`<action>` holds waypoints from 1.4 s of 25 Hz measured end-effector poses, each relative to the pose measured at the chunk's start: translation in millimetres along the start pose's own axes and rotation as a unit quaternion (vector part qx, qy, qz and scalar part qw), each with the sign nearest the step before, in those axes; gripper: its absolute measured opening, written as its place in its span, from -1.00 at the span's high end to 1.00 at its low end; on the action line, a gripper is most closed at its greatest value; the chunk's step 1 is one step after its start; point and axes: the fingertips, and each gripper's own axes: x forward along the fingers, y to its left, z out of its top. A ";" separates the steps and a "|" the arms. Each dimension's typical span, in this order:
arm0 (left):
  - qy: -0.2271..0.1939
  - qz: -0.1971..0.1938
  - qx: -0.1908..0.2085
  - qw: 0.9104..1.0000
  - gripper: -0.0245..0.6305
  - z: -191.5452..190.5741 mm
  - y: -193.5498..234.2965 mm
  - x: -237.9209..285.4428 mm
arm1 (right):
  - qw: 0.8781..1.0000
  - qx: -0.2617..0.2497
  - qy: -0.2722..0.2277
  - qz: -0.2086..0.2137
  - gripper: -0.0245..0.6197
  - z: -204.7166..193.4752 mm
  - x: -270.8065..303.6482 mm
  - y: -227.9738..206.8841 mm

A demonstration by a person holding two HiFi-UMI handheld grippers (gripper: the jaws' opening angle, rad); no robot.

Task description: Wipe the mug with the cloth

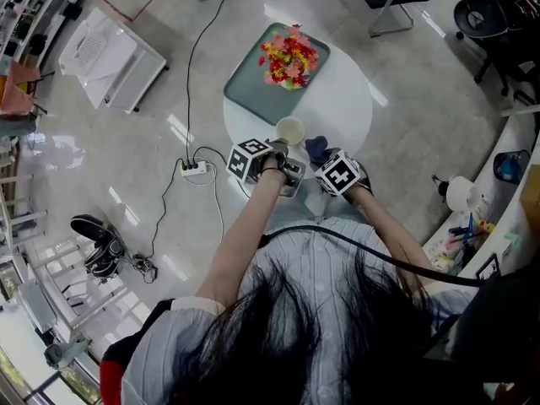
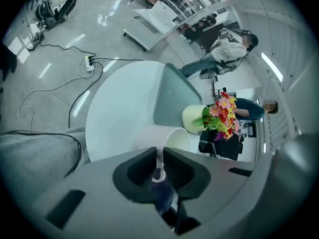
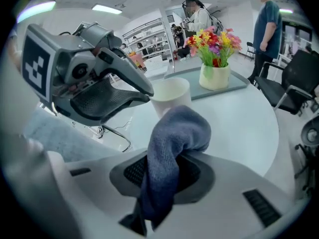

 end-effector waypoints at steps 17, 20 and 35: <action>0.031 -0.032 0.064 0.997 0.59 -7.8 3.7 -3.4 | 0.998 0.067 0.019 0.003 0.61 -11.9 11.3 -15.1; 0.040 -0.043 0.085 0.995 0.60 -9.1 6.0 -10.0 | 0.998 0.056 0.004 0.008 0.61 -8.1 5.5 -17.3; -0.031 -0.052 0.166 0.984 0.60 -9.8 16.3 -44.2 | 0.996 -0.037 -0.068 0.042 0.61 37.0 -52.7 -19.4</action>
